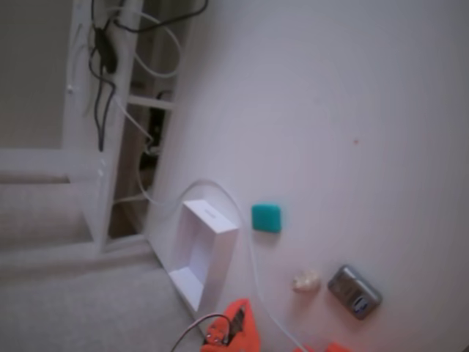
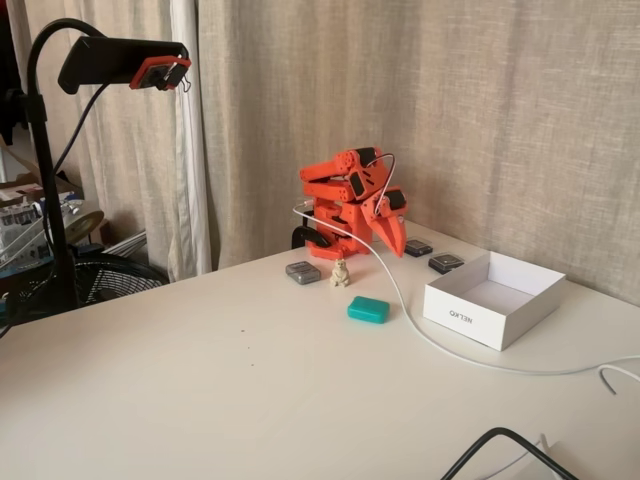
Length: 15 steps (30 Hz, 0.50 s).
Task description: Grasp the green cube and put it in the bin.
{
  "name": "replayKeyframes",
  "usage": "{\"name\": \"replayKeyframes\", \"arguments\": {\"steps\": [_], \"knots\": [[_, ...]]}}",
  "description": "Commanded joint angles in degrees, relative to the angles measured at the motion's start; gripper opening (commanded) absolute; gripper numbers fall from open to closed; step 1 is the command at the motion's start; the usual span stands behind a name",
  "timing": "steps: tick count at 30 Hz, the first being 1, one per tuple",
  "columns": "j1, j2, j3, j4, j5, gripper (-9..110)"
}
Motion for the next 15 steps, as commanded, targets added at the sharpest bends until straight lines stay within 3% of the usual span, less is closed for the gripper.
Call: {"name": "replayKeyframes", "arguments": {"steps": [1,11,15], "knots": [[-0.35,0.44,-0.09,-0.62,-0.35,-8],[-6.06,0.35,-0.09,-0.88,-4.57,-8],[-5.19,-12.3,-2.11,-12.48,-4.22,10]]}}
